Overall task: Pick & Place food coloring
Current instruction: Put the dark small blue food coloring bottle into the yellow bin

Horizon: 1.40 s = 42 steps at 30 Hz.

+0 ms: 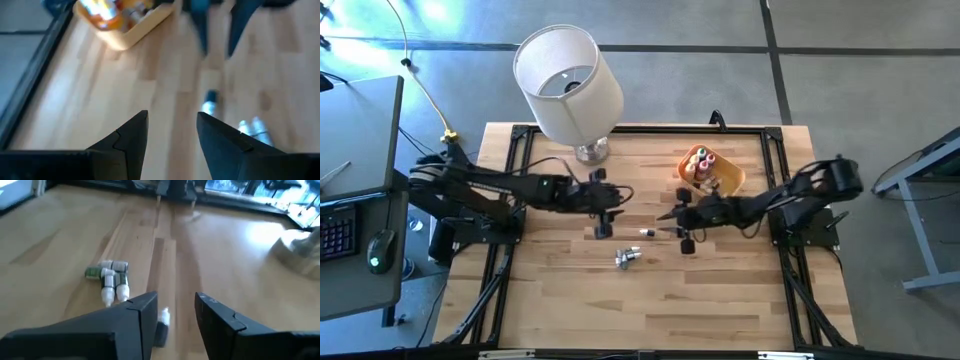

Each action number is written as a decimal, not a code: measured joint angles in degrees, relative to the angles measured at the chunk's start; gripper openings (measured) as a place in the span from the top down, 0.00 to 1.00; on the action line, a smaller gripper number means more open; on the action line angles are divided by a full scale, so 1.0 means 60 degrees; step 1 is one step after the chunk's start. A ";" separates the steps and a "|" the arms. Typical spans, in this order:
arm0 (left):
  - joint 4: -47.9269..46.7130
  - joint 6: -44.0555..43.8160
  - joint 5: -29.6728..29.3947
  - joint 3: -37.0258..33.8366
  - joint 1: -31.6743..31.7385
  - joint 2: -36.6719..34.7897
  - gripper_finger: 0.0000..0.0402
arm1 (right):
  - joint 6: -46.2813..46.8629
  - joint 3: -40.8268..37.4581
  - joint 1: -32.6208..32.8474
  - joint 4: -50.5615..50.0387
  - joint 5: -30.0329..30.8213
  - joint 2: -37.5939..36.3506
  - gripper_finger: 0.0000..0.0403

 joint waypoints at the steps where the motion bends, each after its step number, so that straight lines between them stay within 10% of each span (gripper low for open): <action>1: 0.0659 -0.0034 0.0164 -0.0413 -0.0061 -0.0151 0.59 | 0.0143 0.0021 0.0004 0.0159 -0.0013 0.0289 0.69; 10: 0.4308 0.0095 0.0430 -0.2908 -0.0061 -0.0488 0.59 | 0.1223 0.1205 0.0026 0.0619 -0.0252 0.2808 0.69; 19: 0.4671 0.0280 0.0435 -0.3216 -0.0064 -0.0494 0.59 | 0.1174 0.2276 0.0007 -0.0122 -0.0017 0.4226 0.69; 42: 0.4809 0.0268 0.0527 -0.3214 -0.0064 -0.0449 0.59 | 0.2189 0.2274 0.0040 -0.1763 0.0713 0.2468 0.69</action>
